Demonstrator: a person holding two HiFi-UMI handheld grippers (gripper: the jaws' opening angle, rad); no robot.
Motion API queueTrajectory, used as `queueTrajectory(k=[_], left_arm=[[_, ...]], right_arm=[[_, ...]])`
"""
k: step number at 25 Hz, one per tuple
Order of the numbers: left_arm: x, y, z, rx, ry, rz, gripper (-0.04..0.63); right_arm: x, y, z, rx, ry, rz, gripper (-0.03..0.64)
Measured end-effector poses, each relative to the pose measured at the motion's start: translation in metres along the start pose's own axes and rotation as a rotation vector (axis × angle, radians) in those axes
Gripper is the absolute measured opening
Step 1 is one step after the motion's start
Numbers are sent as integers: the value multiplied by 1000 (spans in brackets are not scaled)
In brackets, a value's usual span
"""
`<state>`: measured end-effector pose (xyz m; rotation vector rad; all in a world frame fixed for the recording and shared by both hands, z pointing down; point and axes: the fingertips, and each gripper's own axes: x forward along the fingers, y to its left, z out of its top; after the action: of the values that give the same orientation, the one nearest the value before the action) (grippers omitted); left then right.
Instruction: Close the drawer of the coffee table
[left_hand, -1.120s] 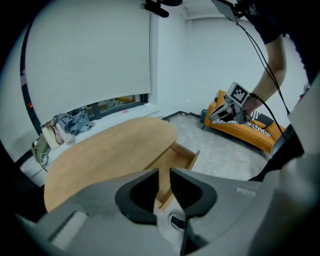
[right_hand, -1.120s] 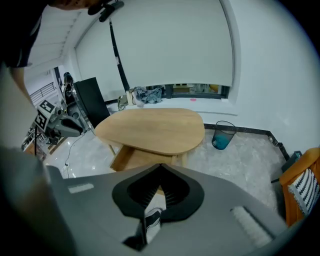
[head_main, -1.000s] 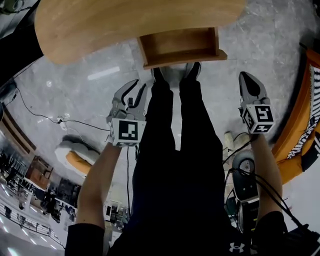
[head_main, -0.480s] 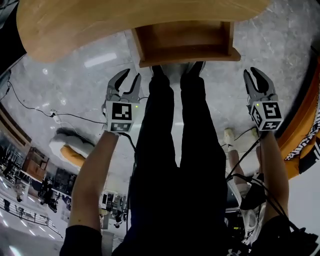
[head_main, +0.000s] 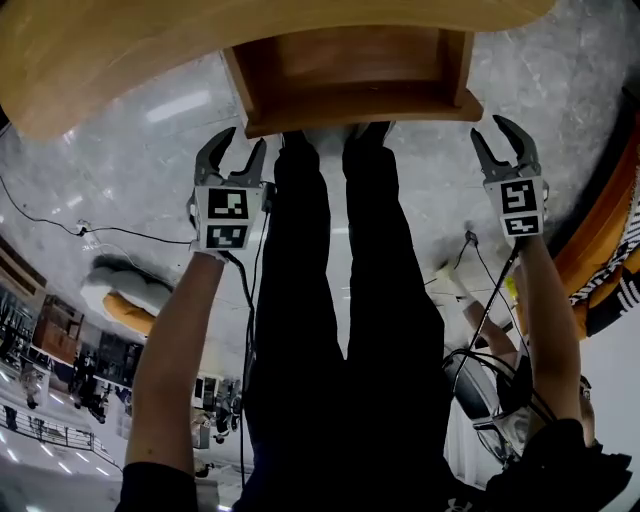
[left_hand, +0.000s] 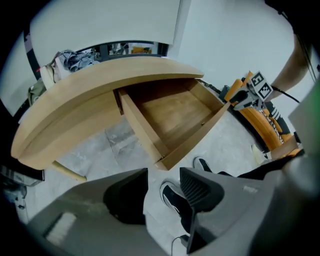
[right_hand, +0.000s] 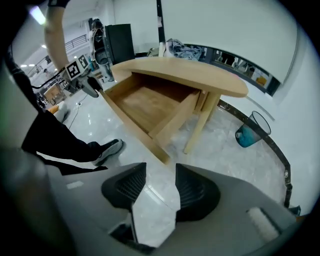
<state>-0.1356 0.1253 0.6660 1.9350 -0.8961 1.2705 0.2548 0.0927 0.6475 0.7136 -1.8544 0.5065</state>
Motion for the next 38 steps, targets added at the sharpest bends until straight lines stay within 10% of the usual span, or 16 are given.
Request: queueTrajectory(k=[38], left_arm=[[6, 2, 27, -273, -20, -3, 172]], right_arm=[[22, -18, 20, 176, -16, 0, 115]])
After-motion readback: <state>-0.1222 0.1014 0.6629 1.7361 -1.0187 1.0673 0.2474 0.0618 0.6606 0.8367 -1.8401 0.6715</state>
